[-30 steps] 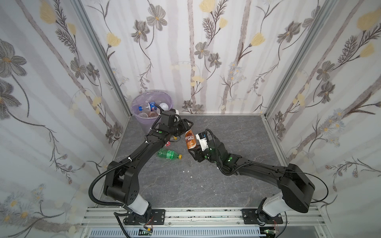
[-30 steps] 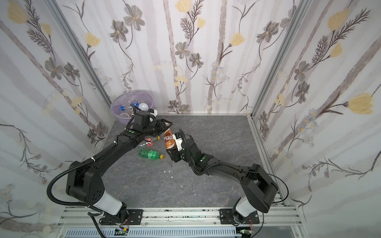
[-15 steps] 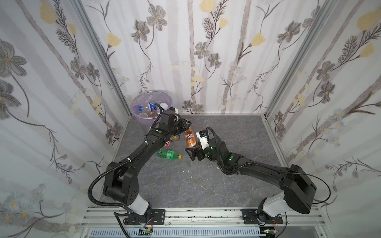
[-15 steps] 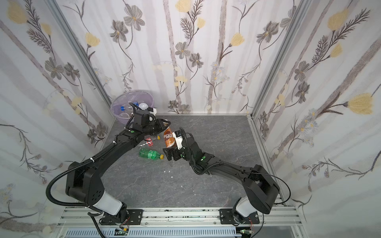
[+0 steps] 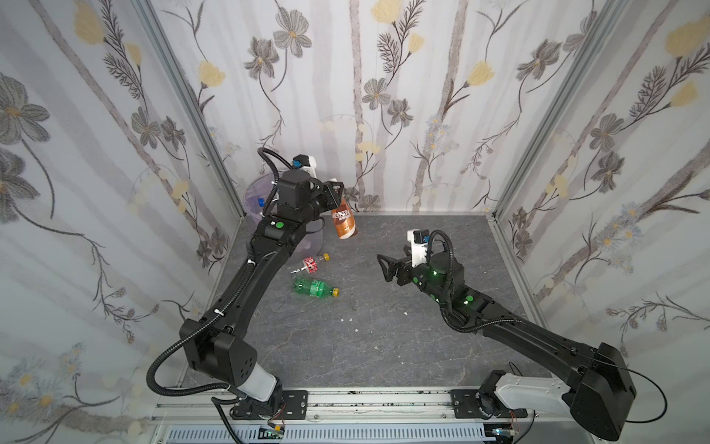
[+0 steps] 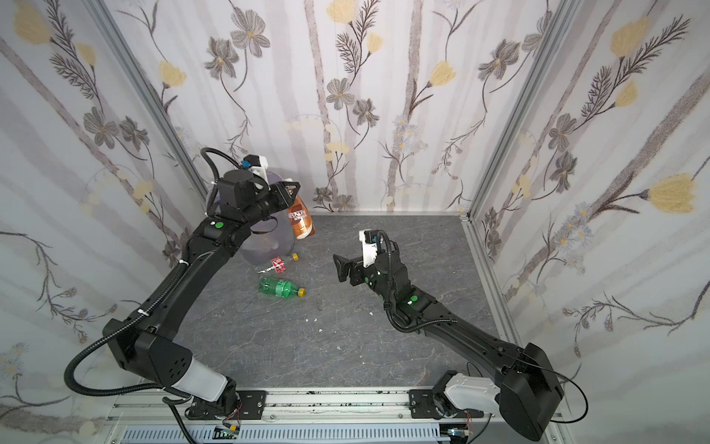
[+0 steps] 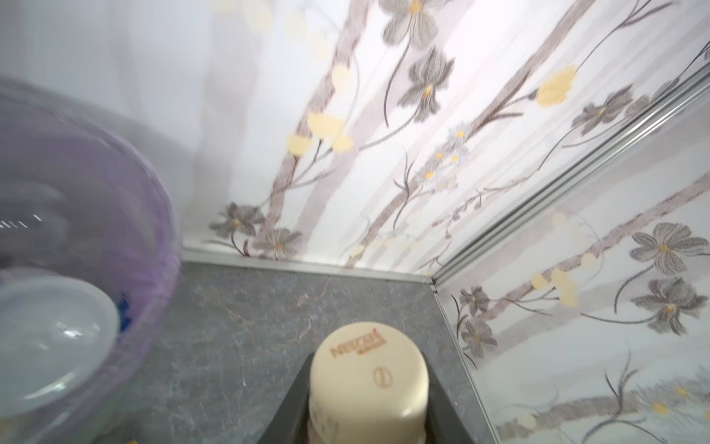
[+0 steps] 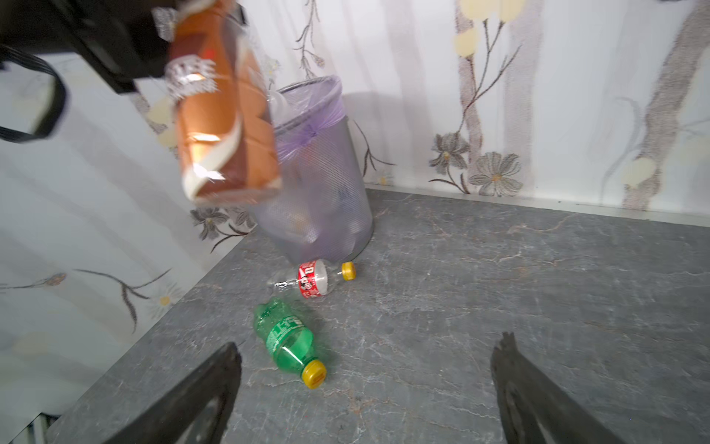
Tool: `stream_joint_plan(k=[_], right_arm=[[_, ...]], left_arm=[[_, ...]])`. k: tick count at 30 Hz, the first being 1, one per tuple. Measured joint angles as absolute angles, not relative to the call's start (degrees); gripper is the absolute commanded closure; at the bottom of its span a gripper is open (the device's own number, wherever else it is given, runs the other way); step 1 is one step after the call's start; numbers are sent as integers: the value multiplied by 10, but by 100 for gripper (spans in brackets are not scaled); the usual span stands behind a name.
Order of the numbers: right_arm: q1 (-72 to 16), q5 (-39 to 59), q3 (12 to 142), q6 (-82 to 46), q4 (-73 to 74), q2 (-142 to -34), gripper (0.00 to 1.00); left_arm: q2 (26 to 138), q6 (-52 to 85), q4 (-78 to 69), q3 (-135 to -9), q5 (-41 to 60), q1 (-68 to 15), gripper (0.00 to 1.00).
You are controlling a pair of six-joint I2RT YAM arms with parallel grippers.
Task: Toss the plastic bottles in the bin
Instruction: 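Carry the Nescafe bottle over the bin with the left gripper while the right arm withdraws, then reach the right gripper to the green Sprite bottle while the left arm lowers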
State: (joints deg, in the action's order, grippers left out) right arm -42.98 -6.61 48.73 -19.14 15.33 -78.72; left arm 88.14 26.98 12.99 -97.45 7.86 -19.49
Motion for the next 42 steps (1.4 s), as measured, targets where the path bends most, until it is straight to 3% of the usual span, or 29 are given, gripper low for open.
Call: stream_joint_plan(k=[10, 15, 16, 18, 20, 21, 25, 30, 42], right_arm=[[-422, -57, 484, -195, 148, -806, 0], [-423, -48, 485, -200, 147, -816, 0], [-423, -48, 487, -201, 147, -819, 0], [-423, -45, 490, -207, 147, -824, 0], [-423, -35, 493, -210, 148, -828, 0], [-423, -34, 494, -210, 148, -829, 0], [-423, -29, 495, -216, 147, -830, 0], [-424, -19, 498, -223, 147, -853, 0], [-448, -4, 524, -239, 146, -904, 0]], left_arm=[[888, 178, 137, -1198, -70, -73, 74], [947, 164, 123, -1240, -88, -30, 66], [959, 165, 123, -1229, -84, -24, 61], [983, 168, 133, -1202, -73, -16, 37], [1025, 170, 172, -1205, -59, -13, 5], [1050, 170, 204, -1230, -50, -13, 0], [1132, 178, 328, -1415, -18, -15, 0], [1054, 197, 333, -1458, 5, -51, 0], [910, 220, 347, -1122, 41, -109, 0]])
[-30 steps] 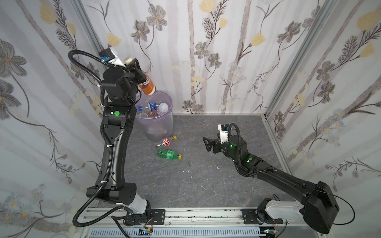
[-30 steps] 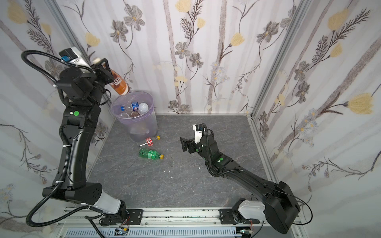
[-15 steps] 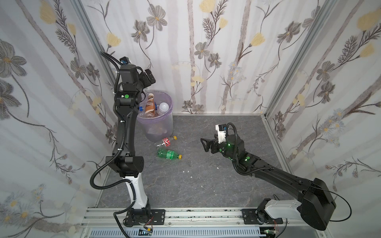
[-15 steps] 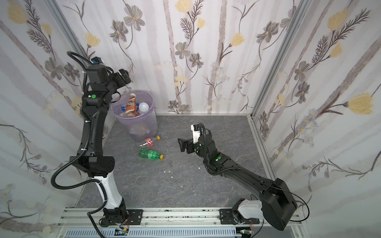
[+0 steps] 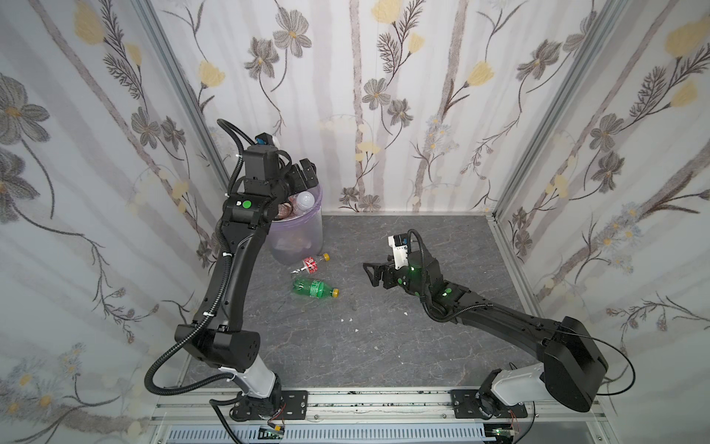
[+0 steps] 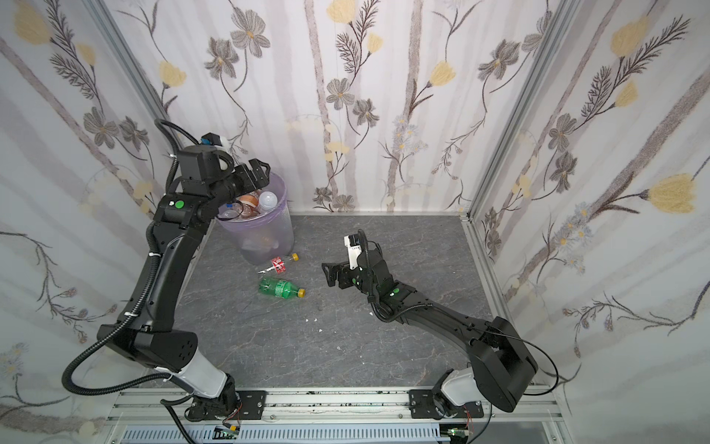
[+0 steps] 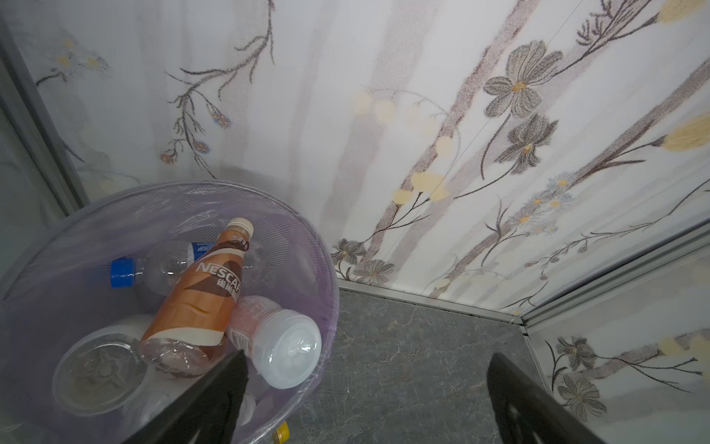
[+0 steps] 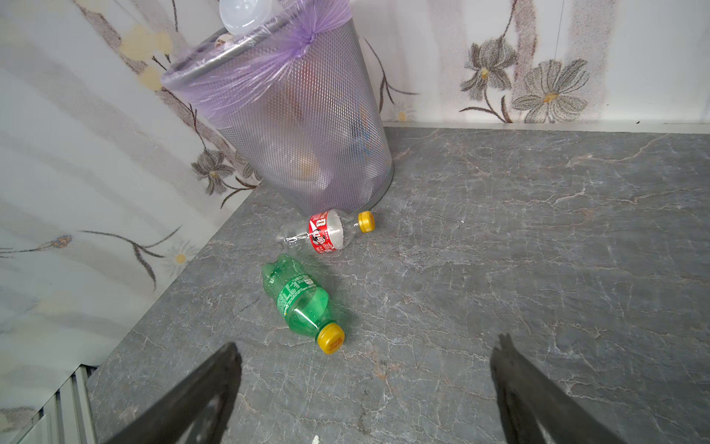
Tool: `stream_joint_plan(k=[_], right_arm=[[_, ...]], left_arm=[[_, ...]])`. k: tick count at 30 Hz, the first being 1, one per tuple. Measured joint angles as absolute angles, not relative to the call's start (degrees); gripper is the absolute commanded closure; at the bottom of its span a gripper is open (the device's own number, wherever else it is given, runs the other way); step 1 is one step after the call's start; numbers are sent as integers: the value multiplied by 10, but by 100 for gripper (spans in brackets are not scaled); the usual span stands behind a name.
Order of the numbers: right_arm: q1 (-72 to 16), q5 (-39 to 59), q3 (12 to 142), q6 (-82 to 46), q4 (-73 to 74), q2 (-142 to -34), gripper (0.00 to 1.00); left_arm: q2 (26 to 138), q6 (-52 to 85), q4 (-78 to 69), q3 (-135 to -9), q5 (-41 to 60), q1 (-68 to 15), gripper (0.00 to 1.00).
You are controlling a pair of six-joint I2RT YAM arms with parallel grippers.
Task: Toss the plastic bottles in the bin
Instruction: 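Reach the right gripper to the green Sprite bottle while the left arm lowers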
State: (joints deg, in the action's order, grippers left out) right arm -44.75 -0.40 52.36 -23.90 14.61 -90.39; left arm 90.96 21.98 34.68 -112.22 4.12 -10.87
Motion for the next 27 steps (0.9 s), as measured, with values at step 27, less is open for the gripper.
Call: stream_joint_plan(k=[27], right_arm=[[-583, -3, 710, -144, 100, -1192, 9]], left_arm=[[661, 361, 192, -648, 255, -20, 0]])
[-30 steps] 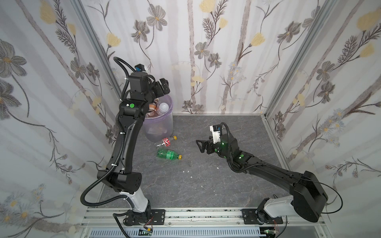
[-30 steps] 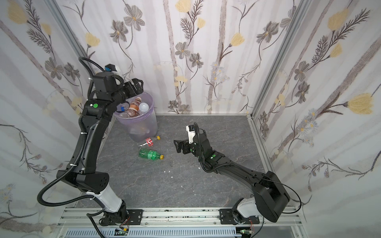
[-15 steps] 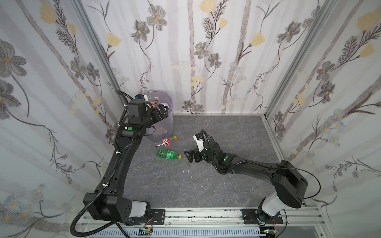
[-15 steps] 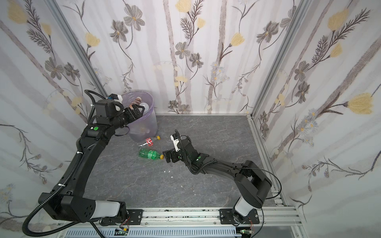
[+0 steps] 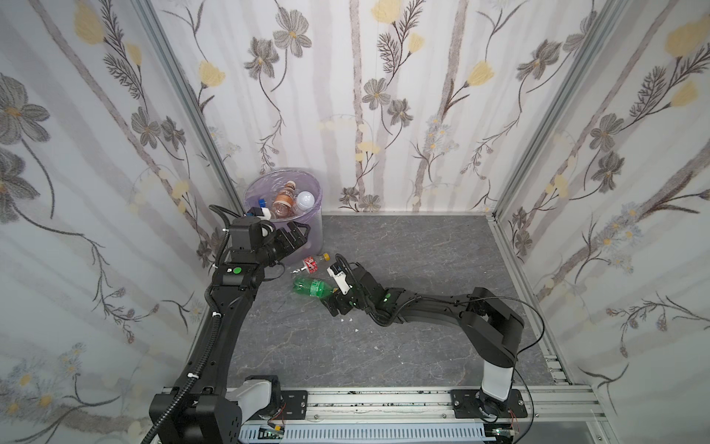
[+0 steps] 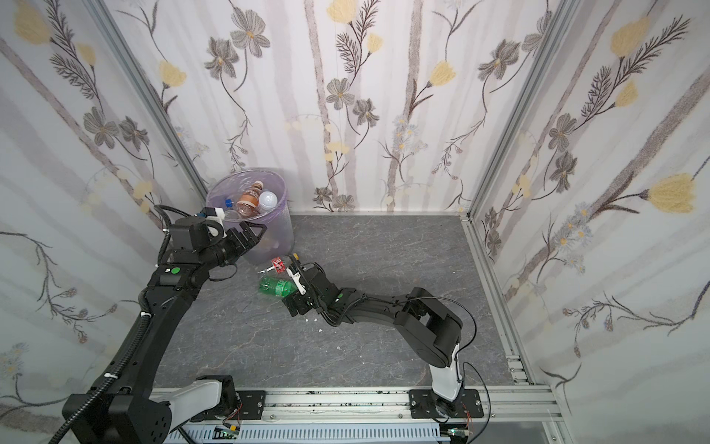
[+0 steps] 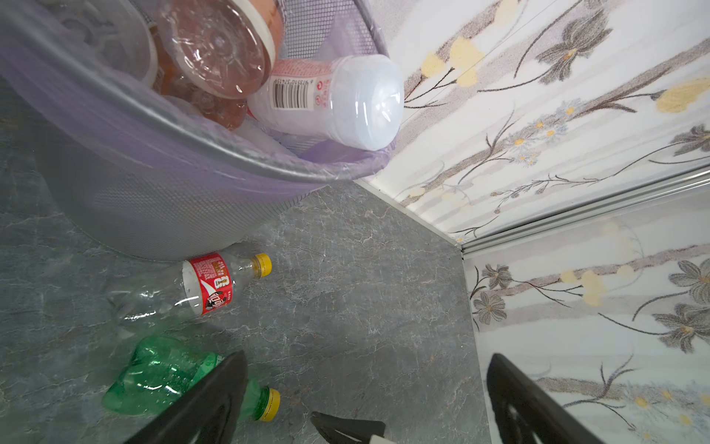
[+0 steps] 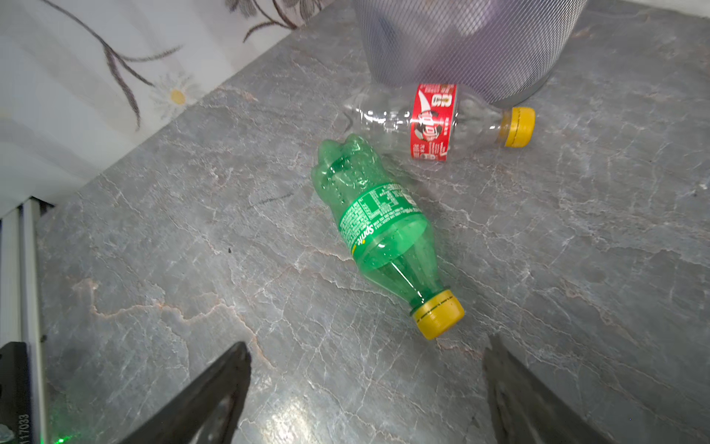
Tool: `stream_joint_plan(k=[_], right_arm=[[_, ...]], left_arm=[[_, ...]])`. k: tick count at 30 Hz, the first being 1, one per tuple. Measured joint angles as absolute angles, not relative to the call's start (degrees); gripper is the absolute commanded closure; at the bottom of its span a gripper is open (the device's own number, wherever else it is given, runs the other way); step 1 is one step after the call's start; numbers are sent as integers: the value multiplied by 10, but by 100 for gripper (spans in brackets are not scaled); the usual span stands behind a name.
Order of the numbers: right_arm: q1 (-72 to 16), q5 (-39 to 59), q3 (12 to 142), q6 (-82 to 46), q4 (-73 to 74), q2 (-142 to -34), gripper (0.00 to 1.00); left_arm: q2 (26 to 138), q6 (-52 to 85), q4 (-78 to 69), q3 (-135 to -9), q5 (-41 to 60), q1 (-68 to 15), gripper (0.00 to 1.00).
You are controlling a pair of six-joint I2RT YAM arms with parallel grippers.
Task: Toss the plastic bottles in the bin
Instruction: 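Reach the right gripper to the green Sprite bottle while the left arm lowers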
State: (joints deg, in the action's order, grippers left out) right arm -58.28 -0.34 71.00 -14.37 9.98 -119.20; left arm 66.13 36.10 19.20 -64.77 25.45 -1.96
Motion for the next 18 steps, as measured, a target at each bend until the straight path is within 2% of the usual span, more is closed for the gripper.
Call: stream_joint_plan(k=[10, 18], right_arm=[[-584, -26, 829, -115, 32, -1299, 15], [-582, -49, 882, -109, -2, -1348, 17]], left_arm=[[644, 397, 164, -596, 293, 2, 0], [622, 429, 137, -550, 318, 54, 0]])
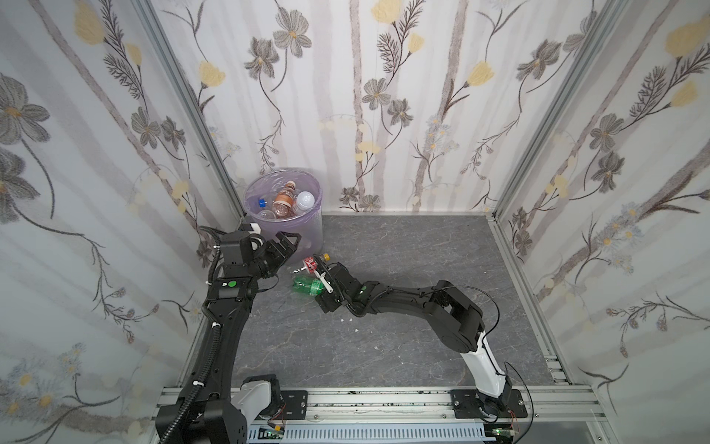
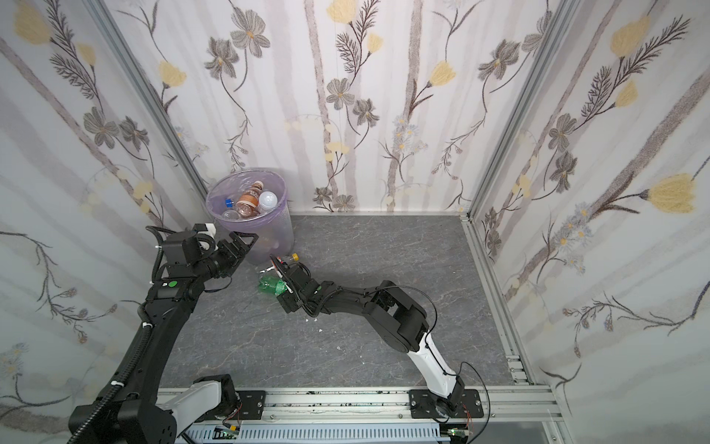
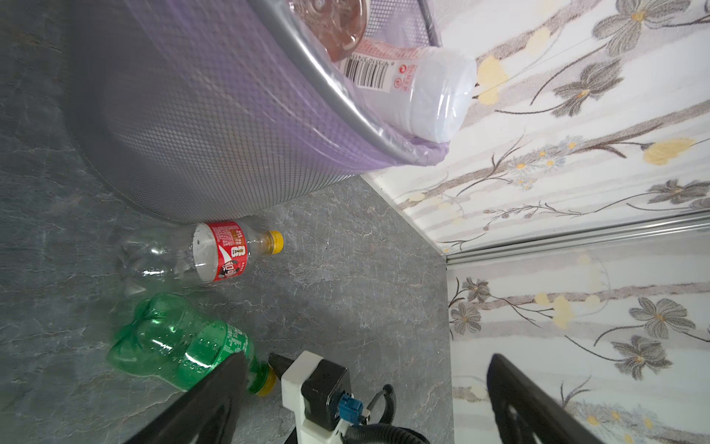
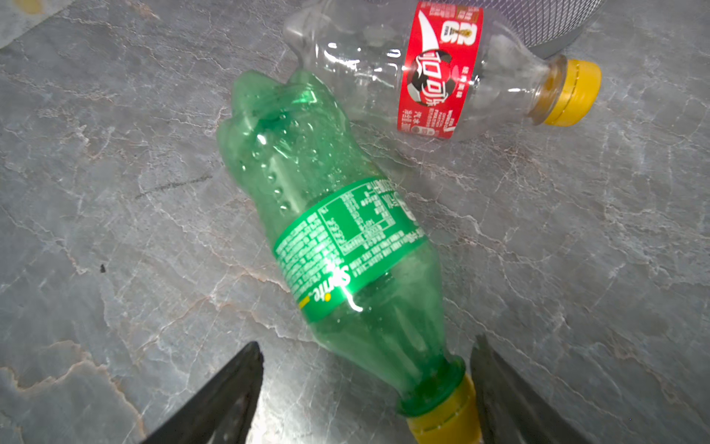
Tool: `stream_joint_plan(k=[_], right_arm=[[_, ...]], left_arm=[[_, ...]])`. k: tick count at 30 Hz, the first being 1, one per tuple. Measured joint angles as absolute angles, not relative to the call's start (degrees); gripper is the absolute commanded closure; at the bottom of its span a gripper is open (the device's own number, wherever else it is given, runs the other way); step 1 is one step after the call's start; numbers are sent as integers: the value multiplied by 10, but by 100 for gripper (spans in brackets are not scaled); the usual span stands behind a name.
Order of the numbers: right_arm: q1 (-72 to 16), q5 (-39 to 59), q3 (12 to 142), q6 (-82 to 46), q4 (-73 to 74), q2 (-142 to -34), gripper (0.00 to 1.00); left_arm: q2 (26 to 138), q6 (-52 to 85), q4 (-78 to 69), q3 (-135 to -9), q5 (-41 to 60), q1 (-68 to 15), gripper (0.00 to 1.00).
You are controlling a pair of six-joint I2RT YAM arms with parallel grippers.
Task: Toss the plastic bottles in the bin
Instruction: 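Reach the right gripper to the green Sprite bottle while the left arm lowers, then close the right gripper around the Sprite bottle's body near its cap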
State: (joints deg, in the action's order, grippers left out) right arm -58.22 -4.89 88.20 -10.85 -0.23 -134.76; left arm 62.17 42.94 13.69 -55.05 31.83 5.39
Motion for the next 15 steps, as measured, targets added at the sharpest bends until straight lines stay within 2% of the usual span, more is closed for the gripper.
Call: stream_joint_plan(k=[10, 15], right_arm=[[-578, -51, 916, -109, -25, -1379, 27], [-577, -49, 916, -108, -28, -1385, 40]], left_arm=[[608, 481, 99, -507, 344, 116, 0], [600, 499, 87, -481, 345, 125, 0]])
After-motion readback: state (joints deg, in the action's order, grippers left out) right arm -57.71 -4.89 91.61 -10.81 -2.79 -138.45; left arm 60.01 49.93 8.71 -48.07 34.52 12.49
